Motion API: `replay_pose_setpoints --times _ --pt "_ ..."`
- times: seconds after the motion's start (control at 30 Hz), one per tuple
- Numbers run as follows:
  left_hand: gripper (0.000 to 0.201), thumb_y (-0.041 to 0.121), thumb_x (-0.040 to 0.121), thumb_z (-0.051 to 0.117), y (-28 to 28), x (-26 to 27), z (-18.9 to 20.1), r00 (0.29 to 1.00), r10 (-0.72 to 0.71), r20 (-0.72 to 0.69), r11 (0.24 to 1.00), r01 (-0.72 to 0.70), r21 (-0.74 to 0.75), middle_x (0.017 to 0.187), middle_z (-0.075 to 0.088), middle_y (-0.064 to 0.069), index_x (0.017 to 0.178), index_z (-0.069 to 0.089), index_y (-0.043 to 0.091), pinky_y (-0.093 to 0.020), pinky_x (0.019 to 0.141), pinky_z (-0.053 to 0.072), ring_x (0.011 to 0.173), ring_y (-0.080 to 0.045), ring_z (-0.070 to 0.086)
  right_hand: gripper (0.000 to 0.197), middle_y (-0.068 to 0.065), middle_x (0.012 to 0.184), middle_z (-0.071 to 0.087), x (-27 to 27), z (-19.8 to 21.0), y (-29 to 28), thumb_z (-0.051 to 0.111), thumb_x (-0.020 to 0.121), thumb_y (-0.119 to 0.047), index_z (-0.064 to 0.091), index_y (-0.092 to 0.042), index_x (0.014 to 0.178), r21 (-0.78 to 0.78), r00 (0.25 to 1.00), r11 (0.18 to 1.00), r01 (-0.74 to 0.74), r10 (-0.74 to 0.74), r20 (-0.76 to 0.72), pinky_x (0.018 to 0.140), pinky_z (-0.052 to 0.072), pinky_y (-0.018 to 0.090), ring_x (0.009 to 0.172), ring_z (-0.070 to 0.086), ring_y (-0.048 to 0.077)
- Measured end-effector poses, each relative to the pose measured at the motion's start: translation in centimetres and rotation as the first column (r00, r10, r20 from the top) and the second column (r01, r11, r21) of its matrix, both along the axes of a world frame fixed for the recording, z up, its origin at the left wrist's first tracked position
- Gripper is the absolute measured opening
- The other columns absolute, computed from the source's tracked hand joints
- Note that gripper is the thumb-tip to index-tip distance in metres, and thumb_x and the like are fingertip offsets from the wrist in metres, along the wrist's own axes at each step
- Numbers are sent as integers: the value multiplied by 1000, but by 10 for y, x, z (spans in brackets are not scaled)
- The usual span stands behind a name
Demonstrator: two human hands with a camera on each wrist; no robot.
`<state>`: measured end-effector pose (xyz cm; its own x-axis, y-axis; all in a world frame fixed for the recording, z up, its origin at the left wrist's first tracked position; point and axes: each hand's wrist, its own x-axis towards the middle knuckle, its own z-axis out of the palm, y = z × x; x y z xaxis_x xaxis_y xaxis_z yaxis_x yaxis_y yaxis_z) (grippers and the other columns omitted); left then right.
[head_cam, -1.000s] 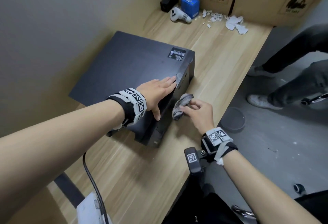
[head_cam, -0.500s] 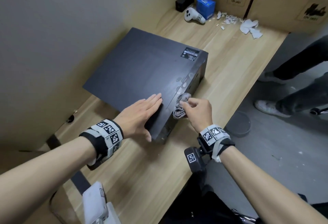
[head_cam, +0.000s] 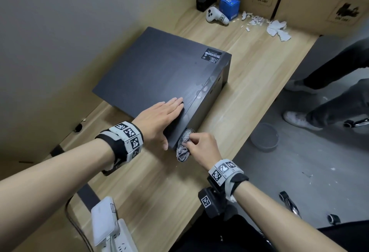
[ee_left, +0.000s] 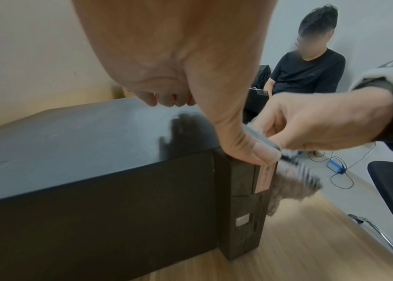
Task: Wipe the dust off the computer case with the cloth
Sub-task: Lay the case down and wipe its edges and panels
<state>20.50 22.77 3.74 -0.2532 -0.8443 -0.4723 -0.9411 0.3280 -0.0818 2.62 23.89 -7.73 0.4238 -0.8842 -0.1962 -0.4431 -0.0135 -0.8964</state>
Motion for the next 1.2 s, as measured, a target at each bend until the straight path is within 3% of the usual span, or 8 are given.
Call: replay_pose_setpoints --times 0.27,0.43,0.6,0.73,0.87,0.93,1.07,1.2 --pt "148 58 44 87 -17 -11 2 967 -240 84 970 234 71 162 -11 0 154 -3 14 -33 121 6 149 -17 -10 34 1 58 53 6 -32 -6 72 80 -19 50 -18 54 192 967 970 150 -103 -233 59 30 26 70 51 27" --pt "153 55 42 88 -19 -16 2 957 -260 126 964 249 93 162 -12 0 154 -7 12 -33 121 9 149 -16 -9 42 15 60 30 3 5 -3 72 76 -23 41 -6 54 24 986 987 162 -162 23 53 26 31 63 22 13" --pt "155 48 39 92 -19 -18 4 971 -221 88 972 212 105 162 -10 0 154 -5 12 -31 120 6 149 -14 -9 38 11 54 37 -1 17 -7 72 78 -26 48 -8 56 -28 980 985 171 -167 107 54 31 32 61 29 23" --pt "154 44 39 93 -17 -19 4 974 -210 80 973 200 118 162 -10 -1 154 -4 10 -29 119 5 149 -14 -8 25 4 51 49 6 -14 -8 73 81 -26 65 -13 62 61 969 968 245 -245 -13 57 39 33 59 39 23" --pt "154 46 37 92 -18 -20 2 974 -214 78 972 204 116 162 -9 -2 154 -1 9 -31 120 9 149 -15 -7 13 10 83 71 8 -39 -15 67 86 -23 78 -16 84 198 947 965 174 -108 -302 69 47 30 86 63 32" --pt "154 45 38 93 -18 -20 -1 974 -208 84 973 197 123 162 -10 -2 154 -2 10 -32 121 9 149 -15 -7 12 11 82 69 9 -39 -18 66 85 -18 77 -15 81 192 941 969 153 -83 -329 67 44 29 85 62 33" --pt "154 42 37 93 -17 -20 1 978 -194 78 975 183 127 162 -10 -2 154 -1 9 -31 120 9 149 -16 -7 39 13 57 33 3 -3 -16 72 77 -21 48 -11 48 15 984 985 172 -172 -50 52 31 34 59 26 18" --pt "152 41 37 94 -18 -21 3 978 -195 77 975 185 120 162 -9 -4 154 2 8 -31 120 10 149 -16 -7 45 -1 53 24 1 19 -14 71 78 -25 36 -18 50 5 975 984 180 -180 128 51 25 30 61 23 13"
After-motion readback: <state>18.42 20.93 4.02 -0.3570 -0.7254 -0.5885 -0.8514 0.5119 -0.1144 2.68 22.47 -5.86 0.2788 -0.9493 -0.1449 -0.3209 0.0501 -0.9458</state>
